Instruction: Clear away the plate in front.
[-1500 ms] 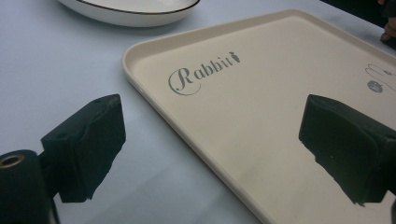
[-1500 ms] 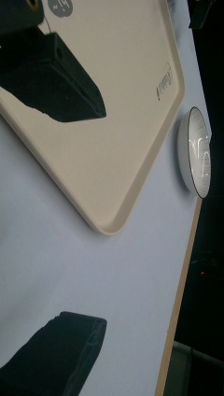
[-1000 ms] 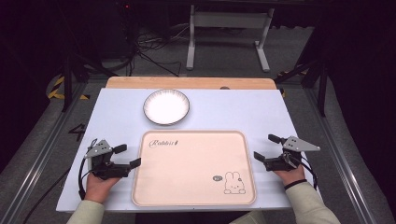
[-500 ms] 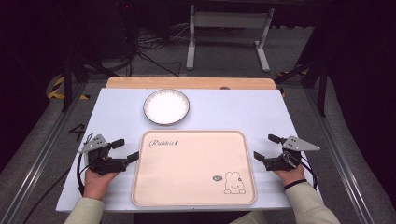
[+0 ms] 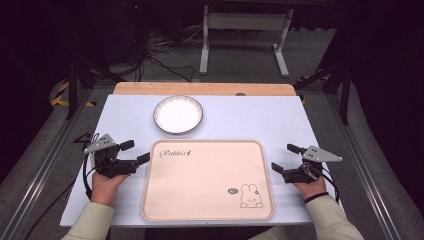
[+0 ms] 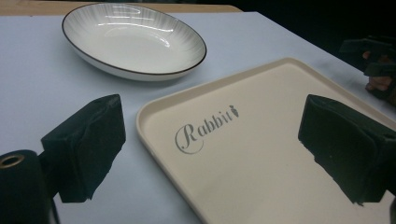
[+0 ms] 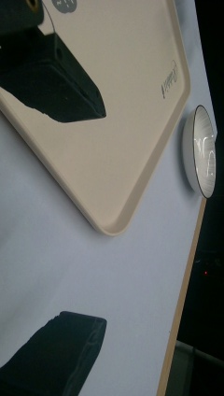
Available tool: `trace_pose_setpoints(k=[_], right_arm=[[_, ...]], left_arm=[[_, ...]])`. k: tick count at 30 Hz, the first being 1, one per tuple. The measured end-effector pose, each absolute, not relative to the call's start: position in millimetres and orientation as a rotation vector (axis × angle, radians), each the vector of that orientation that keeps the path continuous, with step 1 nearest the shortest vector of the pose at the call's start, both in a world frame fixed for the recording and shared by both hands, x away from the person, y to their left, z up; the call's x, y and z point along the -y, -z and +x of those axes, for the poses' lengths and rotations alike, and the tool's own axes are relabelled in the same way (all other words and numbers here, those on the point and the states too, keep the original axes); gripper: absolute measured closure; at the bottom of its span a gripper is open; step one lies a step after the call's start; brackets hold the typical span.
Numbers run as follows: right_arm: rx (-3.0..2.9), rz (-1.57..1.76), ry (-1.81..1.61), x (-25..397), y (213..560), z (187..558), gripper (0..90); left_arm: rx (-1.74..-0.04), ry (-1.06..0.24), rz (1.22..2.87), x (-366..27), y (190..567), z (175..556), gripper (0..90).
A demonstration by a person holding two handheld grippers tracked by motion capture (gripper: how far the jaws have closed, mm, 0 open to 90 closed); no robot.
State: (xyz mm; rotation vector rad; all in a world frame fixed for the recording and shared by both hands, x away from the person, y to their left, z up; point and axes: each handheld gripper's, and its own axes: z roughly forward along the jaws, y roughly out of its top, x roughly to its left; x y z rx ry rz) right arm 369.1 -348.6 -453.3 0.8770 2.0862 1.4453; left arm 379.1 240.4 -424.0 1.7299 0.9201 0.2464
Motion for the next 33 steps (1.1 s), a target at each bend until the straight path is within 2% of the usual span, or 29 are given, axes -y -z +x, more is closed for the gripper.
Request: trace_pose_setpoints(k=[12, 16, 33], right_arm=[[-2.087, 0.875, -1.444, 348.6, 453.3, 369.0, 2.4], [-2.085, 0.881, -1.445, 348.4, 453.4, 369.1, 2.4], [-2.082, 0.880, -1.450, 349.3, 453.3, 368.8, 2.5]], left_arm=[[-0.909, -0.267, 1.734, -238.3, 409.9, 397.0, 8.2], [-0.900, -0.261, 1.742, -238.9, 407.7, 404.5, 11.2], [-0.880, -0.266, 1.761, -227.7, 393.2, 441.6, 8.6]])
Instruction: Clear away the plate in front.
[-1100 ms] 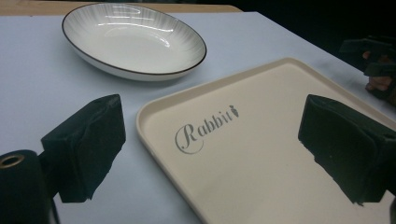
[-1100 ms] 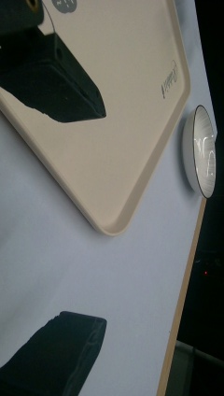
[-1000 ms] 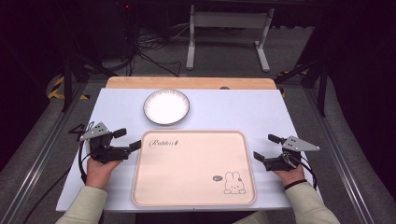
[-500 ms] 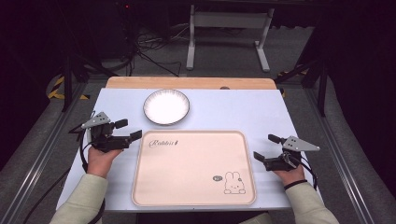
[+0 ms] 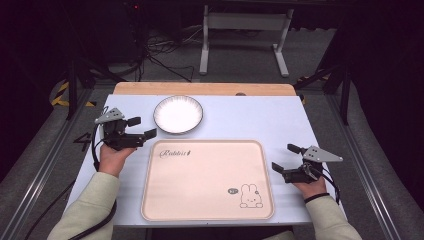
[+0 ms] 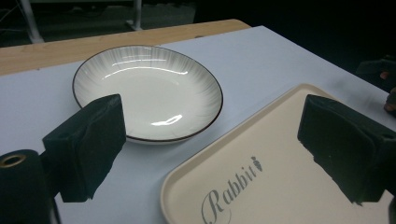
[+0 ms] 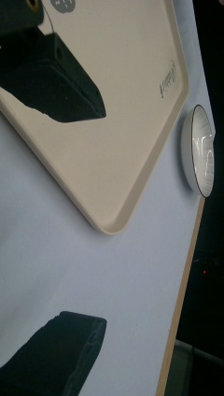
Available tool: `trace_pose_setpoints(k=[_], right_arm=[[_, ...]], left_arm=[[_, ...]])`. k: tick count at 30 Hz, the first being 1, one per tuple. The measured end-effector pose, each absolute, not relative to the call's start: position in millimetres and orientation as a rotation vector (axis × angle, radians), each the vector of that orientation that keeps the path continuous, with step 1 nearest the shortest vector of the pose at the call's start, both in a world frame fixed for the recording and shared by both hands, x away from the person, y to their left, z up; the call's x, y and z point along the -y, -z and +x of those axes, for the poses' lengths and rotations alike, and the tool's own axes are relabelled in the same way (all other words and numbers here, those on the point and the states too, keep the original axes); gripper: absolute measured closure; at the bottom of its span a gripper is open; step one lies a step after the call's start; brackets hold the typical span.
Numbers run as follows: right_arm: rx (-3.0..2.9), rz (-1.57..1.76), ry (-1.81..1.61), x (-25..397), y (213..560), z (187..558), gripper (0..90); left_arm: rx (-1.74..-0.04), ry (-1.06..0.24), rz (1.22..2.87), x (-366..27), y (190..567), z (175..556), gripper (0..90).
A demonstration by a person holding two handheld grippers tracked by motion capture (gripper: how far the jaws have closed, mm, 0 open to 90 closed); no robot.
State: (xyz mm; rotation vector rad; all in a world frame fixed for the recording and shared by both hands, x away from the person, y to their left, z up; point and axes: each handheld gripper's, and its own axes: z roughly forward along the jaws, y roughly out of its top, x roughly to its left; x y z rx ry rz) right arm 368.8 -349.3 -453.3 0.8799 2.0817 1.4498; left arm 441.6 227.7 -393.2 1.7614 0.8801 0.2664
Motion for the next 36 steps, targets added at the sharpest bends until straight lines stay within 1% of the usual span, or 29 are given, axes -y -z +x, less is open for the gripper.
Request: trace_pose_setpoints(k=[11, 21, 28, 36], right_arm=[[-2.082, 0.880, -1.442, 348.7, 453.3, 368.9, 2.5], [-2.082, 0.877, -1.443, 348.6, 453.4, 368.8, 2.5], [-2.083, 0.876, -1.440, 348.6, 453.3, 368.7, 2.6], [-2.084, 0.875, -1.440, 348.6, 453.4, 368.7, 2.6]], left_arm=[[-0.919, -0.249, 1.752, -223.5, 390.6, 458.9, 5.9], [-0.950, -0.193, 1.732, -222.1, 392.6, 475.5, 3.6], [-0.999, -0.227, 1.719, -221.7, 392.6, 484.6, 0.7], [-1.044, -0.218, 1.704, -223.4, 395.7, 495.6, 0.2]])
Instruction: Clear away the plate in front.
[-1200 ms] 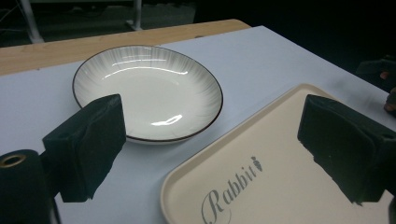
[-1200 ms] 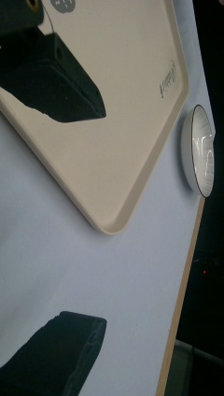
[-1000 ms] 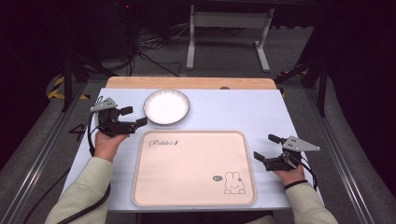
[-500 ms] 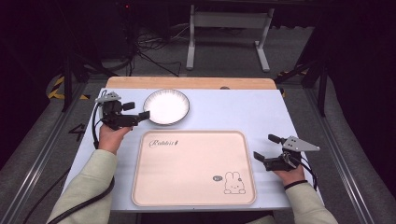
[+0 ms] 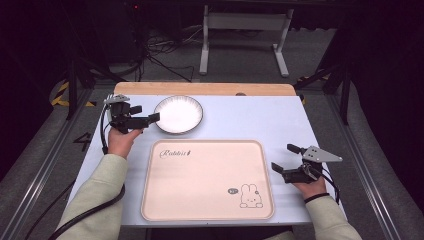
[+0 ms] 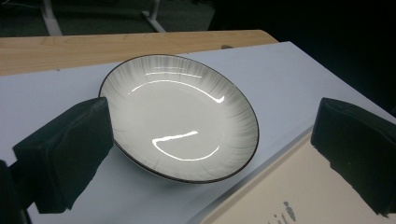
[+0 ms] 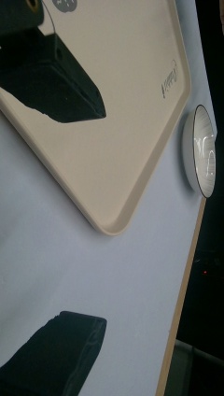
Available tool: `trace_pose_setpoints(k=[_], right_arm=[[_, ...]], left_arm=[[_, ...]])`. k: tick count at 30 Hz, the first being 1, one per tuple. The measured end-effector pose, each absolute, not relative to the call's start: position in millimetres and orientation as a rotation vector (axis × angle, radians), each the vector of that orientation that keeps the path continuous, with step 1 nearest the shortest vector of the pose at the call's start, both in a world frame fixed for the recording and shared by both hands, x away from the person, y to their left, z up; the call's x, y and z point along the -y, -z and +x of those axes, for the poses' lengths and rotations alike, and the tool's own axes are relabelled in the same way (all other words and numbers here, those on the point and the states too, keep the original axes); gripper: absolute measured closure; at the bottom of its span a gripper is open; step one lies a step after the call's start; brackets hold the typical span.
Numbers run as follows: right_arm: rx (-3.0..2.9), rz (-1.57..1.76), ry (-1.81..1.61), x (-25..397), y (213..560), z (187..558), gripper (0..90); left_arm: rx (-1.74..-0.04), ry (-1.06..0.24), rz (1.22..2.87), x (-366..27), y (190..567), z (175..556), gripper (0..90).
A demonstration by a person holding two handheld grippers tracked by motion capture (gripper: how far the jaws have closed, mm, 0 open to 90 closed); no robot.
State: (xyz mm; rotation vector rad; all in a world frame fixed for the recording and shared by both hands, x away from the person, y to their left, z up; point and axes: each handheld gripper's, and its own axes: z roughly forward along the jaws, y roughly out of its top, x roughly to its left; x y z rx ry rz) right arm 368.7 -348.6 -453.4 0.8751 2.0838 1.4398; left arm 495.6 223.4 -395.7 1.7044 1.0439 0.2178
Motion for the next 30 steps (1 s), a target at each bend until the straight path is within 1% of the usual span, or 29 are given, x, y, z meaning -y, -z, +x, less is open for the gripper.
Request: trace_pose_setpoints(k=[6, 15, 20, 25, 27, 30], right_arm=[[-2.085, 0.875, -1.443, 348.5, 453.4, 368.9, 2.7], [-2.086, 0.871, -1.442, 348.3, 453.5, 368.8, 2.7], [-2.088, 0.870, -1.440, 348.1, 453.5, 368.8, 2.8], [-2.089, 0.870, -1.436, 348.0, 453.4, 368.6, 2.8], [-2.088, 0.872, -1.436, 347.9, 453.4, 368.6, 2.8], [-2.087, 0.873, -1.435, 347.7, 453.4, 368.6, 2.8]], left_arm=[[-1.083, -0.204, 1.724, -222.1, 397.3, 504.5, 0.5], [-1.165, -0.151, 1.698, -223.7, 404.7, 521.2, 2.5], [-1.215, -0.098, 1.690, -222.1, 412.8, 530.1, 7.1], [-1.267, -0.075, 1.687, -221.7, 420.1, 537.4, 11.0], [-1.304, -0.086, 1.698, -219.8, 422.8, 541.1, 16.4], [-1.324, -0.081, 1.713, -217.7, 426.3, 544.8, 18.8]])
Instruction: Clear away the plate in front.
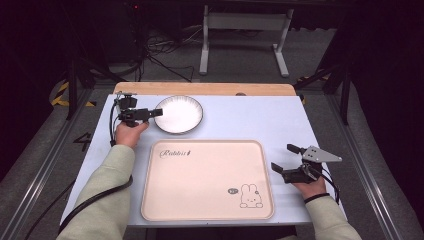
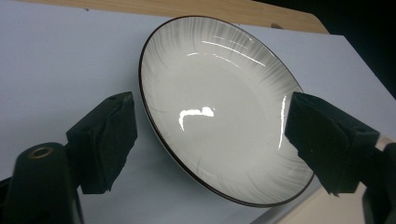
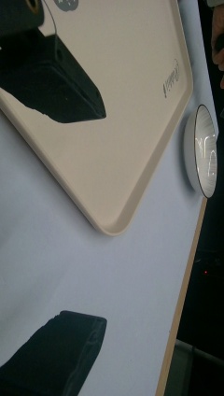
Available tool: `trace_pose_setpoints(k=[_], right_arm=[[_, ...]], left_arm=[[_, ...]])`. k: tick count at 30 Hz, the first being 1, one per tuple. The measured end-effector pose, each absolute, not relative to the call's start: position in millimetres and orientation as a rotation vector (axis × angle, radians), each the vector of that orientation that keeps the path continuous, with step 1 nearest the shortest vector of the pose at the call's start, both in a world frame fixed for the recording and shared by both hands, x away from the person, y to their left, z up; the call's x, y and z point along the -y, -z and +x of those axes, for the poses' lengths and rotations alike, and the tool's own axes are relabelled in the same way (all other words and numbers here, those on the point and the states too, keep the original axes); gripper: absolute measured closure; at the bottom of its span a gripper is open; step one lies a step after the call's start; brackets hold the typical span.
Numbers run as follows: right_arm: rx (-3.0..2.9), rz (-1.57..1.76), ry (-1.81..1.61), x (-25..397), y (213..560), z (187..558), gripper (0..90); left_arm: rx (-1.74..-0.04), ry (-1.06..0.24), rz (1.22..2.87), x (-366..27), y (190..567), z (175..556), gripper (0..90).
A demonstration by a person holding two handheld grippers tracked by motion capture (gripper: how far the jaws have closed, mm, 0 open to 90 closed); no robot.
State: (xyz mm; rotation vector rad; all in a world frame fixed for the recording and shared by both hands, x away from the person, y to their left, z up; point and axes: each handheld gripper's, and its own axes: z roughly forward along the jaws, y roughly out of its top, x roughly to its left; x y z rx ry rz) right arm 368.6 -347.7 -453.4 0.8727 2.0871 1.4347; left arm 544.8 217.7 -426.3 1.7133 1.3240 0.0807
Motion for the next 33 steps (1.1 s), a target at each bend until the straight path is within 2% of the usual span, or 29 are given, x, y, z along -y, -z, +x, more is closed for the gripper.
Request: trace_pose_setpoints(k=[12, 23, 27, 33], right_arm=[[-2.088, 0.871, -1.431, 347.4, 453.5, 368.5, 3.0], [-2.095, 0.858, -1.421, 346.7, 453.5, 368.6, 3.7], [-2.096, 0.857, -1.419, 346.2, 453.6, 368.3, 3.9], [-2.100, 0.854, -1.418, 345.7, 453.6, 368.3, 4.5]], left_arm=[[-1.454, 0.015, 1.715, -217.4, 441.5, 555.6, 30.6], [-1.513, 0.044, 1.720, -214.4, 450.2, 559.1, 45.4], [-1.536, 0.061, 1.729, -212.3, 454.1, 561.0, 47.9], [-1.579, 0.079, 1.716, -211.8, 454.0, 562.8, 59.6]])
